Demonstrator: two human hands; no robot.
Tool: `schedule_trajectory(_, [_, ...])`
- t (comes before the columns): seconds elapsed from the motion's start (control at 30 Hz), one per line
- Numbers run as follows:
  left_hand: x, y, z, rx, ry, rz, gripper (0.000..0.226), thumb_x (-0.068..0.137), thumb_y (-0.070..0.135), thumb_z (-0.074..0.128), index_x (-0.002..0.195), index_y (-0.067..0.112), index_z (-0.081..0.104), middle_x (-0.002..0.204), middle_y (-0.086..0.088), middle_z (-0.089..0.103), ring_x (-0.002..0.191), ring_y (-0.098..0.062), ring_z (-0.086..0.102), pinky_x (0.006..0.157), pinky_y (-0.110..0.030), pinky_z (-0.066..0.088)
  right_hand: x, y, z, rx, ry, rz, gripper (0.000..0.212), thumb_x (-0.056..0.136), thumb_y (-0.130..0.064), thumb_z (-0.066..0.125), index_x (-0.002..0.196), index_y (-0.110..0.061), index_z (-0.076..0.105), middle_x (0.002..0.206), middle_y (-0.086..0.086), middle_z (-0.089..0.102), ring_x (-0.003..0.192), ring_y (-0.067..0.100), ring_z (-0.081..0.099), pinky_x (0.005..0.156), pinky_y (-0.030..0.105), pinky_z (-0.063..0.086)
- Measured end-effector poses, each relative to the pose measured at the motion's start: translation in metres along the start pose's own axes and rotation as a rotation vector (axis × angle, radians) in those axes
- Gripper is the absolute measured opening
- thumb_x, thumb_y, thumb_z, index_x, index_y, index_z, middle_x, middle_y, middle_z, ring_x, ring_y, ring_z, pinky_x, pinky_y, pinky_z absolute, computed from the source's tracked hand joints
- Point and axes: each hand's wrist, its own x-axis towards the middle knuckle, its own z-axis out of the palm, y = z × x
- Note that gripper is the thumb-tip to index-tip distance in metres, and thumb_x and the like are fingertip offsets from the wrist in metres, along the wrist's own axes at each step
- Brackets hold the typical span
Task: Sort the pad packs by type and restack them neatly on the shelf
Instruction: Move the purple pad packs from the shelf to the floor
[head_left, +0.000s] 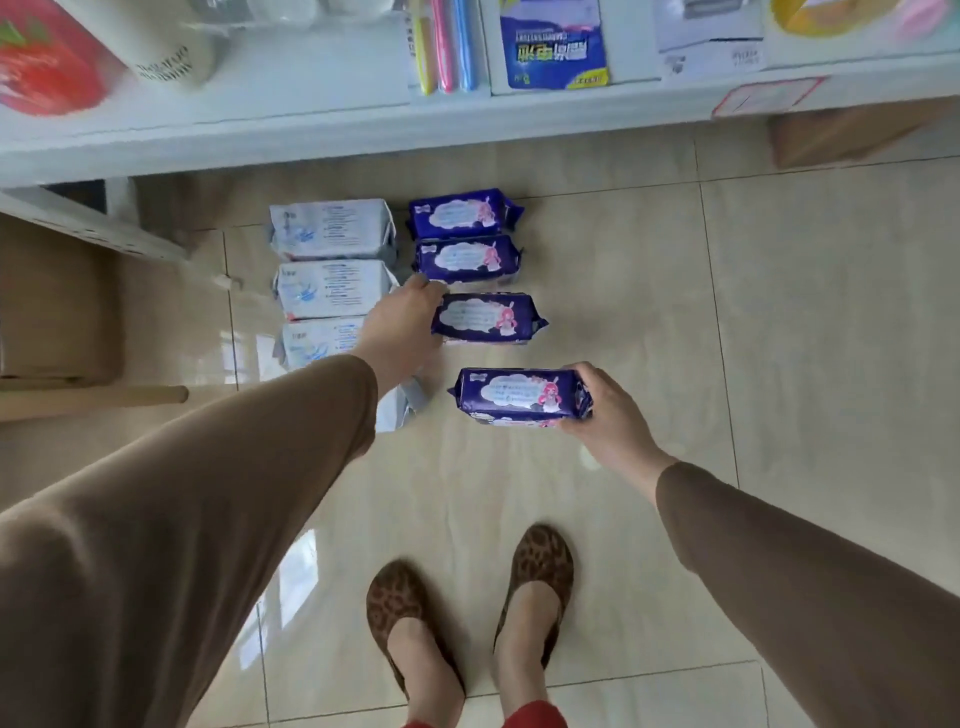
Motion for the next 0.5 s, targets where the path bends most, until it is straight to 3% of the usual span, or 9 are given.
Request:
schedule_trajectory(0.1, [0.028,-0.010,0.026,0.159,0.064,0.059,0.052,0.082,0.036,0.070,0.130,0.021,0.056,0.122,-0.005,0.062,0.113,-0.028,0.050,0.089,-0.042,0.043,0.027,0.017,0.022,0.035,0.004,-0.014,0.047,0.075,-0.005,0.071,0.117,-0.023,0.057,0.111,-0.005,0.061,0.093,0.011,0.059,0.071,0.009,0.039])
schedule_trajectory(0.27, [0.049,-0.027,0.053,0.303,0.176,0.075,0.047,0.078,0.044,0.071,0.119,0.023,0.062,0.111,0.000,0.068,0.107,-0.027,0.047,0.089,-0.040,0.033,0.064,0.031,0.049,0.038,-0.010,-0.034,0.050,0.076,-0.002,0.069,0.121,-0.021,0.056,0.115,-0.003,0.060,0.098,0.014,0.060,0.084,0.028,0.049])
schedule_trajectory(0.5, [0.051,-0.045,0.062,0.325,0.224,0.080,0.065,0.074,0.056,0.071,0.128,0.024,0.053,0.109,-0.002,0.066,0.109,-0.027,0.046,0.089,-0.042,0.034,0.095,0.026,0.070,0.101,0.023,-0.066,0.048,0.080,0.000,0.063,0.121,-0.025,0.055,0.113,-0.003,0.058,0.096,0.008,0.057,0.076,0.010,0.042])
